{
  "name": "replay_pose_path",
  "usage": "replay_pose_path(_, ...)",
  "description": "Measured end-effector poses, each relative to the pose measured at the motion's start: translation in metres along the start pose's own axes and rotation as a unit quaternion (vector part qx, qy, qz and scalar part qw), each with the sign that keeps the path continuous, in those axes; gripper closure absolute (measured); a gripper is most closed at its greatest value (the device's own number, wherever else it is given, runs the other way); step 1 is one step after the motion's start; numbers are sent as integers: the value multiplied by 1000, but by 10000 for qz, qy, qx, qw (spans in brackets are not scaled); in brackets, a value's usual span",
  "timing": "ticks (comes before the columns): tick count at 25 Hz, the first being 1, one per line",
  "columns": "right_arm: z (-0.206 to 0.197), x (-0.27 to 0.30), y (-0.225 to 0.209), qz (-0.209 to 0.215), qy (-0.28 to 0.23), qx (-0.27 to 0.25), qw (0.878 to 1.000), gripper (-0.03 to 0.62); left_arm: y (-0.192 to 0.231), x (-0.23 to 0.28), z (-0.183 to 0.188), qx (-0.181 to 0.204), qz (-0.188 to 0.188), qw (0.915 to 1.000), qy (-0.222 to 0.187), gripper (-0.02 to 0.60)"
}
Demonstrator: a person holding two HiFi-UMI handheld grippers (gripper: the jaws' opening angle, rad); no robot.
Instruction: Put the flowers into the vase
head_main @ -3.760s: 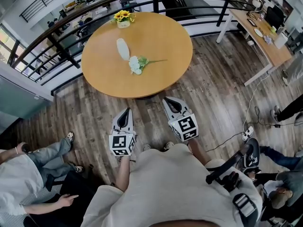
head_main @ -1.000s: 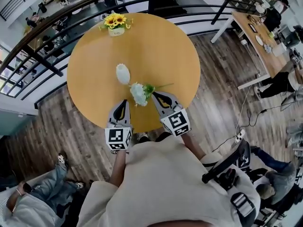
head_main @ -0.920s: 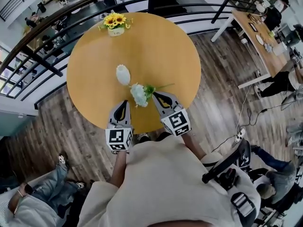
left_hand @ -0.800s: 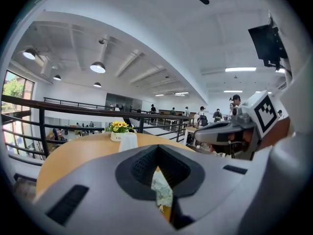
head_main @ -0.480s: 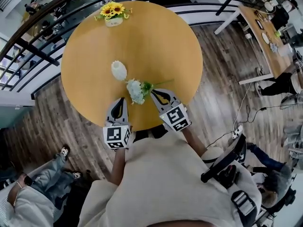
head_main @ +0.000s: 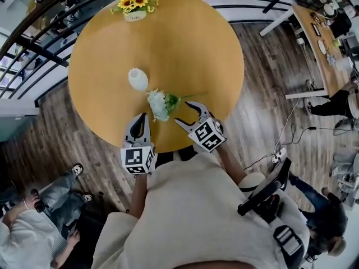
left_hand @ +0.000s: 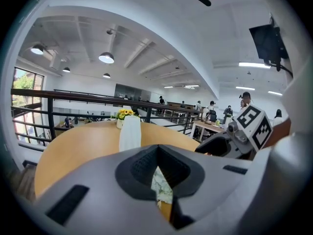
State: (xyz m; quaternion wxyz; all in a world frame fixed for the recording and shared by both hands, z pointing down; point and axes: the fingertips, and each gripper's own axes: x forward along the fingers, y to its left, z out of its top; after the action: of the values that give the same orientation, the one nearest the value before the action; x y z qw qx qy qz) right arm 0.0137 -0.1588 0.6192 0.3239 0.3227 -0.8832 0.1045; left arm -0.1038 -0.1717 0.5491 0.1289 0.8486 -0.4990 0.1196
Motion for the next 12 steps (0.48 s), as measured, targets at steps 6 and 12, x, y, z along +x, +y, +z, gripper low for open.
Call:
replay_pose_path(6,-55,27,-16,-24,1836,-2659,9463,307,4,5,-3,-36,96,9999,63,574)
replay_pose_path(12,-62,60,-31,382,2240,-3091,9235,307,10,6,-4,-96,230,9996,108,574)
